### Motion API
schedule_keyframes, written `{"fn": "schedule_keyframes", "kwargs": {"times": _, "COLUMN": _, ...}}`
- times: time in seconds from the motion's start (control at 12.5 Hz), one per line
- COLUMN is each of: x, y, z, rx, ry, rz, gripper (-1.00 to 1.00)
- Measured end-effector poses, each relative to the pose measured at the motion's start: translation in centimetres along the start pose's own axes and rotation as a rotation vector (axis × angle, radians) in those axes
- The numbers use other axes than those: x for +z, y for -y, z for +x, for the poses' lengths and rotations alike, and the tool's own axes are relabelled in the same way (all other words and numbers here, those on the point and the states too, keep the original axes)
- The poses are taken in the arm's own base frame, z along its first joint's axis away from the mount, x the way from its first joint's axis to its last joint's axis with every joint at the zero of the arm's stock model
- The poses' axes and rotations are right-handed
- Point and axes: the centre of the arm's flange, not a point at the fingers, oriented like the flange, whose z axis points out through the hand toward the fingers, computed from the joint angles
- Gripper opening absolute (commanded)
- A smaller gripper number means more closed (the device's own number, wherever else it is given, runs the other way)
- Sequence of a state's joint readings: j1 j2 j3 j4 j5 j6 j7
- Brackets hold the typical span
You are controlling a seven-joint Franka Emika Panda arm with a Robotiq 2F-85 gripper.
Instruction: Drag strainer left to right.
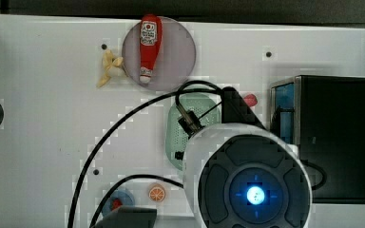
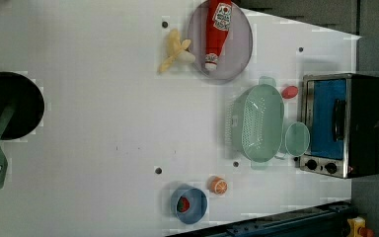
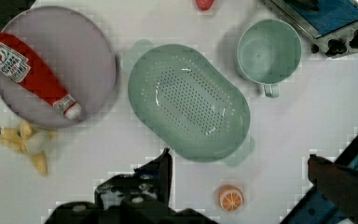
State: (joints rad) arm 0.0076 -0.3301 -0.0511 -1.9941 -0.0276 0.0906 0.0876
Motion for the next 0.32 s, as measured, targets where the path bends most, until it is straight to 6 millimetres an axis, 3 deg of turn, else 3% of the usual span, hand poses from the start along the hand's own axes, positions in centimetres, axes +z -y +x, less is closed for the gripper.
{"fn": "schedule_keyframes", "kwargs": {"times": 0.32, "x": 1.18, "y": 0.30, "z": -0.67, "rx": -0.075, "ry": 0.047, "rz": -0.035, "gripper": 1.00}}
